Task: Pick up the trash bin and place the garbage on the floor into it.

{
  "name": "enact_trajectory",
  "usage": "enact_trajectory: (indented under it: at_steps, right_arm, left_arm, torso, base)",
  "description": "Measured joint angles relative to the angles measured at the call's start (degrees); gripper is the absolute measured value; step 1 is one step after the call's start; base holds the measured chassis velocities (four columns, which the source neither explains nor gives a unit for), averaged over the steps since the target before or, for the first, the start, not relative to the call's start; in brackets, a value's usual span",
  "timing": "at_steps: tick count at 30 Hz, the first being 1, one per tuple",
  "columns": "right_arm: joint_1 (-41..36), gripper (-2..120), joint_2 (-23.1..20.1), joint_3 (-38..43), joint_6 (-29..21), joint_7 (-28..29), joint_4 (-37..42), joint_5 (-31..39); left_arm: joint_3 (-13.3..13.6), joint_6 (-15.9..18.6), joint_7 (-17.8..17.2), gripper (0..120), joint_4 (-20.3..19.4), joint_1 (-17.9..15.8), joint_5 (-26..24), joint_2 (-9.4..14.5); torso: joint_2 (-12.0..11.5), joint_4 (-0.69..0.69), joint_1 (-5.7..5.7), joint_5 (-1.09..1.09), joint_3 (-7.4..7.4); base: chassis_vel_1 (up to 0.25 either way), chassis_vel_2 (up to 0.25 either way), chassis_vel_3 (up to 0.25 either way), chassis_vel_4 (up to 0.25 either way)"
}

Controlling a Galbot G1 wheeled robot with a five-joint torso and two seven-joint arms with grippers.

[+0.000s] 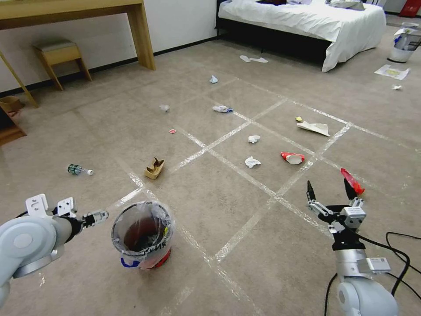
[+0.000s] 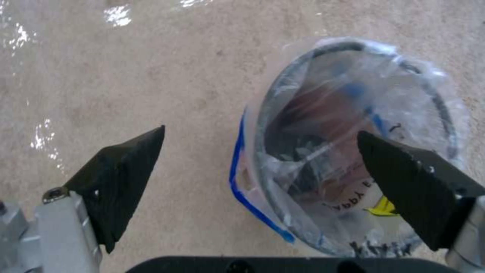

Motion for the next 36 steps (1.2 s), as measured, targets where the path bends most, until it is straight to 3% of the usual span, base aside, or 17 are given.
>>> enact_trajectory:
  at_steps: [9, 13, 18, 21, 24, 30, 36]
  right_arm:
    - [0.51, 100, -0.15, -0.53, -0.11, -0.16, -0.37, 0.07]
    - [0.57, 100, 0.00, -0.76, -0.11, -0.18, -0.27, 0.09]
    - [0.32, 100, -0.04, -0.45, -0.02, -0.24, -0.08, 0.50]
    - [0.26, 100, -0.10, -0.35, 0.00, -0.24, 0.02, 0.59]
    - [0.18, 100, -0.21, 0.04, 0.15, -0.24, 0.41, 1.01]
    - [-0.20, 100, -0.24, 0.40, 0.43, -0.26, 1.04, 1.36]
    - [-0.54, 100, -0.24, 0.47, 0.84, -0.28, 1.39, 1.35]
  left_arm:
    - [2.62, 0.11, -1.56, 100, 4.58, -3.52, -1.50, 0.13]
    - [4.51, 0.60, 1.34, 100, 7.28, -4.14, 0.46, -1.08]
    - [10.24, 0.78, 2.67, 100, 10.01, -7.59, 3.19, -3.81]
    - [11.51, 0.78, 2.81, 100, 10.63, -8.55, 4.05, -4.26]
    - [15.29, 0.66, 2.93, 100, 12.95, -10.87, 7.12, -5.33]
    - [18.05, -0.62, 2.97, 100, 15.59, -13.25, 8.50, -7.06]
    - [19.16, -0.98, 2.77, 100, 17.18, -14.67, 8.32, -7.43]
  torso:
    - [0.00, -0.02, 0.00, 0.00, 0.00]
    - [0.00, 0.00, 0.00, 0.00, -0.01]
    - [0.00, -0.02, 0.00, 0.00, -0.01]
    - [0.00, -0.02, 0.00, 0.01, -0.01]
    - [0.00, -0.01, 0.00, 0.01, -0.01]
    - [0.00, -0.01, 0.00, 0.01, -0.01]
    - [0.00, -0.01, 0.00, 0.01, -0.01]
  base:
    - [0.000, 0.000, 0.000, 0.000]
    - [0.000, 0.000, 0.000, 0.000]
    - [0.000, 0.000, 0.000, 0.000]
    - [0.000, 0.000, 0.000, 0.000]
    - [0.000, 0.000, 0.000, 0.000]
    - [0.000, 0.000, 0.000, 0.000]
    - [0.000, 0.000, 0.000, 0.000]
